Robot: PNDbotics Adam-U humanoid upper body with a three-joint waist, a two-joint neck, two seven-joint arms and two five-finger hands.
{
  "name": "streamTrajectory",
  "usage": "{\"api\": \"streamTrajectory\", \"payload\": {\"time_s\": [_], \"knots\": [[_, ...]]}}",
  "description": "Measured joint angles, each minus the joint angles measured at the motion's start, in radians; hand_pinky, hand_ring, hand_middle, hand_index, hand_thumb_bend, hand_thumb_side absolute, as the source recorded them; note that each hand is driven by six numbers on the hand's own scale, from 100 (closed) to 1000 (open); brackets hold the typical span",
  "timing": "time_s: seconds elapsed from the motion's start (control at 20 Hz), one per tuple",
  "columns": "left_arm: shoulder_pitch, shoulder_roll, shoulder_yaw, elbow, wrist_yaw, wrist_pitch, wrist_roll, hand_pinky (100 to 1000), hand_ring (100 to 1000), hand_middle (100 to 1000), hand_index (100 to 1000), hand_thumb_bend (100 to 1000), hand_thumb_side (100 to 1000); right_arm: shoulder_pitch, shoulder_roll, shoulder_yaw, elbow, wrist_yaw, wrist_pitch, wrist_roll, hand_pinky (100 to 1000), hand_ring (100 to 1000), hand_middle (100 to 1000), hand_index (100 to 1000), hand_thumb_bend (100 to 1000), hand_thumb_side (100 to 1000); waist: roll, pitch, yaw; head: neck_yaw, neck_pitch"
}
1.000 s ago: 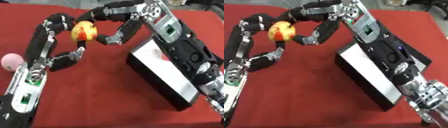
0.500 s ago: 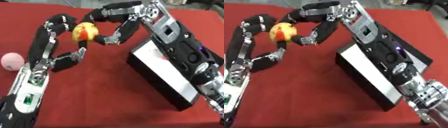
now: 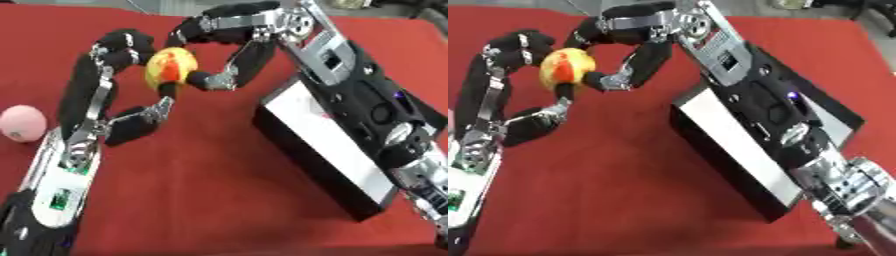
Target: Pick up the objects with one hand, pass them to the other hand, and then place them into the box on the other side of the table.
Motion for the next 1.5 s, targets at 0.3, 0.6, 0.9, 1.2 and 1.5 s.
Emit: {"api": "streamTrajectory", "payload": {"time_s": [0.3, 0.6, 0.9, 1.2, 1.5], "knots": [[-0.005, -0.004, 0.000, 0.008, -0.001, 0.000, 0.006, 851, 710, 531, 562, 100, 262, 0.001, 0.004, 0.000, 0.005, -0.071, 0.066, -0.045, 943, 646, 475, 477, 100, 262, 0.000, 0.000, -0.005, -0.001, 0.000], [-0.006, -0.010, -0.001, 0.012, -0.001, 0.008, 0.018, 857, 711, 531, 590, 100, 200, 0.004, 0.000, 0.005, -0.008, -0.136, 0.129, -0.056, 926, 606, 450, 441, 100, 207, 0.000, 0.000, -0.009, -0.003, 0.000], [-0.006, -0.010, -0.002, 0.017, -0.001, 0.032, 0.024, 897, 737, 569, 711, 215, 282, 0.011, -0.009, 0.003, -0.030, -0.182, 0.176, -0.065, 907, 575, 405, 387, 100, 186, 0.000, 0.000, -0.015, -0.006, 0.000], [-0.004, -0.014, 0.000, 0.028, 0.007, 0.102, 0.025, 938, 763, 615, 795, 499, 503, 0.021, -0.022, 0.000, -0.059, -0.217, 0.193, -0.089, 896, 561, 394, 375, 100, 168, 0.000, 0.000, -0.026, -0.006, 0.001], [0.008, -0.007, 0.011, 0.038, 0.016, 0.151, 0.038, 954, 770, 622, 807, 590, 591, 0.037, -0.036, -0.007, -0.081, -0.239, 0.194, -0.120, 895, 558, 391, 373, 100, 166, 0.000, 0.000, -0.037, -0.007, 0.006]]}}
